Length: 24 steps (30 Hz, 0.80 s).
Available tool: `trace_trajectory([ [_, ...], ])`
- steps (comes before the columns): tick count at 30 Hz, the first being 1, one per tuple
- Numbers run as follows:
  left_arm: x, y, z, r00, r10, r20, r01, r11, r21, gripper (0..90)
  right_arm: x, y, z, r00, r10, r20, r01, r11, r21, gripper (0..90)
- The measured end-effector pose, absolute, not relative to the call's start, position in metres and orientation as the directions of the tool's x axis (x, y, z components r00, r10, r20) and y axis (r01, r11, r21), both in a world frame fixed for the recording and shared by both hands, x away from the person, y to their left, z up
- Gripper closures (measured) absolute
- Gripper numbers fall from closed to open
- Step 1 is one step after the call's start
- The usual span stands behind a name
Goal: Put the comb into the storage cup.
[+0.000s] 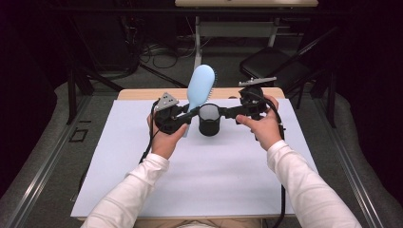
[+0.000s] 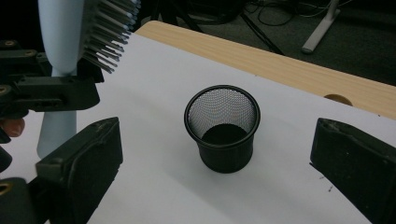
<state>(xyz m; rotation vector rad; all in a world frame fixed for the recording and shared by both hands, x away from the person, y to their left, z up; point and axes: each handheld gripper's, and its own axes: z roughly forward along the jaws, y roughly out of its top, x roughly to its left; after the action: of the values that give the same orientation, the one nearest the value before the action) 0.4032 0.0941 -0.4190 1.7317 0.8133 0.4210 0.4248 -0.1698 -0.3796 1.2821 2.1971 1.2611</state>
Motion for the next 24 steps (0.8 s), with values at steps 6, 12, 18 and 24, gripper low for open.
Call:
trace_trajectory([
  [6, 0.403, 0.093, -0.42, 0.701, 0.703, -0.12, 0.307, -0.146, 0.941, 69.7, 0.427, -0.165, -0.374, -0.572, 0.803, 0.165, 0.539, 0.217, 0.814, 3.3],
  [12, 0.402, 0.091, -0.421, 0.705, 0.699, -0.119, 0.307, -0.15, 0.94, 69.7, 0.426, -0.161, -0.368, -0.579, 0.795, 0.179, 0.534, 0.204, 0.821, 5.8],
  [18, 0.401, 0.088, -0.424, 0.71, 0.696, -0.112, 0.308, -0.164, 0.937, 69.7, 0.425, -0.161, -0.364, -0.589, 0.781, 0.206, 0.537, 0.187, 0.823, 7.1],
  [24, 0.401, 0.085, -0.425, 0.712, 0.694, -0.109, 0.309, -0.171, 0.935, 69.7, 0.426, -0.161, -0.355, -0.594, 0.772, 0.225, 0.535, 0.17, 0.827, 9.0],
])
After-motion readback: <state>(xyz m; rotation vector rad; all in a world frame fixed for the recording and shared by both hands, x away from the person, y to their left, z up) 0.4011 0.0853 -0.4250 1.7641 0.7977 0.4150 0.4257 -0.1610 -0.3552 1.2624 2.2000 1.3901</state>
